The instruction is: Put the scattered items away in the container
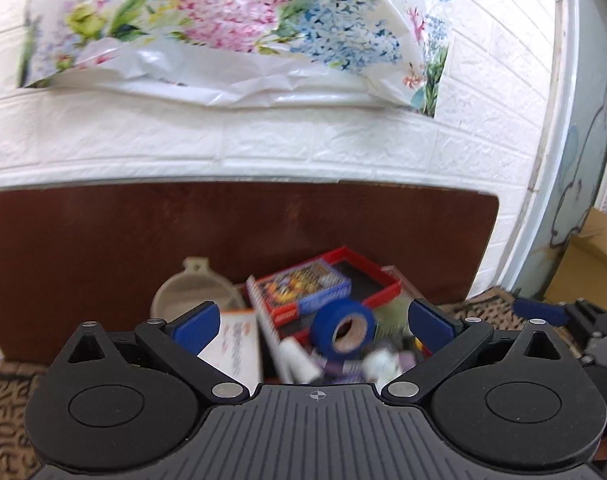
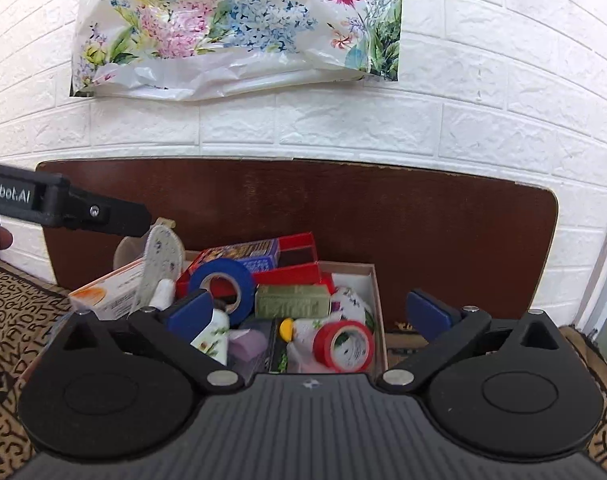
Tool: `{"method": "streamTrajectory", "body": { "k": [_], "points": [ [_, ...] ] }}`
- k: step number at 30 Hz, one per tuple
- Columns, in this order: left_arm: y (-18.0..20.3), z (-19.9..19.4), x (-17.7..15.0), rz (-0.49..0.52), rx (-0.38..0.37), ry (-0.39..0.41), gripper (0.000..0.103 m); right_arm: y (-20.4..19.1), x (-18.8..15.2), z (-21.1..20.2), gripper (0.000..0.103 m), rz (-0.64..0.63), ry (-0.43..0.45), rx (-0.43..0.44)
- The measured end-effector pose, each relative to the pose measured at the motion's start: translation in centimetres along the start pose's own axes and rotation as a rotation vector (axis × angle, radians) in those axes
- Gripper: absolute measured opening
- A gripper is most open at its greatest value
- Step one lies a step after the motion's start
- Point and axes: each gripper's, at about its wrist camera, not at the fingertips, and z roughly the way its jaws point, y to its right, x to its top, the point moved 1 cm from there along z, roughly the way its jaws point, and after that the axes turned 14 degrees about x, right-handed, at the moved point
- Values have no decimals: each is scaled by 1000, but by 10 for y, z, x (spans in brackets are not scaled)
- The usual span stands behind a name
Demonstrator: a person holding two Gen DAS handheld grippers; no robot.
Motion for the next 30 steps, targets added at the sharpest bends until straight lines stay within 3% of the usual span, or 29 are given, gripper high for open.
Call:
{"method": "streamTrajectory", "body": {
  "k": [8,13,21,30],
  "points": [
    [-16,-60,-47,-28,192,8,103,-37,-16,-44,102,24,-113,71],
    [-16,-88,-76,-5,284,-29,103,-60,-22,-71,102,25,-147,75],
    [-8,-110,-110,8,332,-112,103,-80,-34,-101,102,29,-200,17],
    [8,-137,-111,31,302,-101,103,-86,-47,-124,102,60,-230,-36]
  ]
}}
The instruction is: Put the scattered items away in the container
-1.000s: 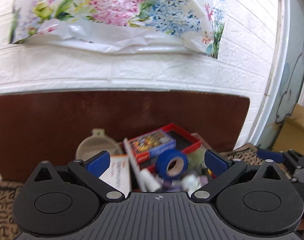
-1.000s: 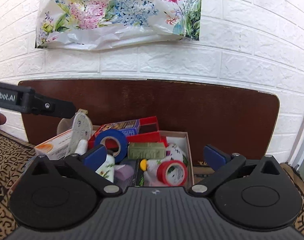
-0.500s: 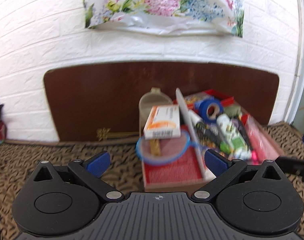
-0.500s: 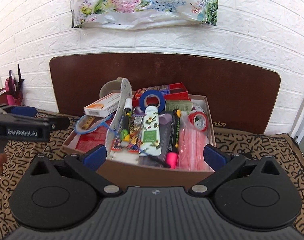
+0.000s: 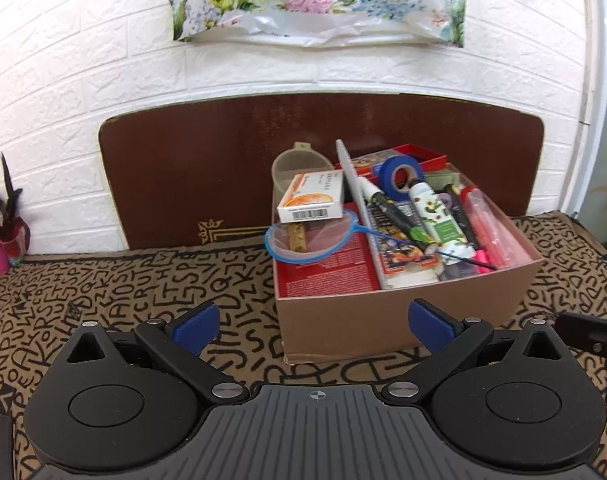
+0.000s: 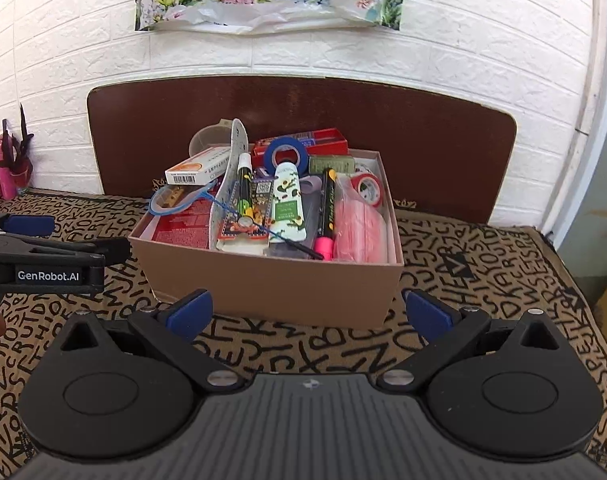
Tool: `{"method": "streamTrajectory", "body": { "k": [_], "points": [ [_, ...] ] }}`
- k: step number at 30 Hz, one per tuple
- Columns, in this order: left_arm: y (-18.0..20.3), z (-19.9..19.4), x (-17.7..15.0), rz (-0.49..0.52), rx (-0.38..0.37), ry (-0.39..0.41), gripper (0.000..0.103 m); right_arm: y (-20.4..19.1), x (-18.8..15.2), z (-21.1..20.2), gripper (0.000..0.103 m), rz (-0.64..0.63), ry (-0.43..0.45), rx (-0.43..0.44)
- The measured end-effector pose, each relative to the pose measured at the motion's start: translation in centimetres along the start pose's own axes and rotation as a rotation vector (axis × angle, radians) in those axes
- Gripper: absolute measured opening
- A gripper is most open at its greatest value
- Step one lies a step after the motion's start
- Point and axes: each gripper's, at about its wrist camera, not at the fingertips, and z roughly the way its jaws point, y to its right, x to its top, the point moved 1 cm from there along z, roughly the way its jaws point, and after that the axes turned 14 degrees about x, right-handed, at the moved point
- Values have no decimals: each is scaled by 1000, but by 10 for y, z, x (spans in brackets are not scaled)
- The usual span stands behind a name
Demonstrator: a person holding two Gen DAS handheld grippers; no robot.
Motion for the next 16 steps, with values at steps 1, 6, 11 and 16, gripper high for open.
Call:
{"method": "streamTrajectory", "body": {
  "k": [1,6,11,16],
  "points": [
    [1,-2,-1,3,-2,0,103,-1,-1,-1,102,0,-1,-3],
    [2,-8,-4,6,-20,-14,103,-4,-7,-7,102,-8,-5,-9],
    [4,-12,-6,9,-28,-12,103,-6,-11,-7,102,-7,-16,-13],
    [7,-14,-7,15,-42,-4,103,-7,-13,-6,102,-8,-20,-14]
  ]
}}
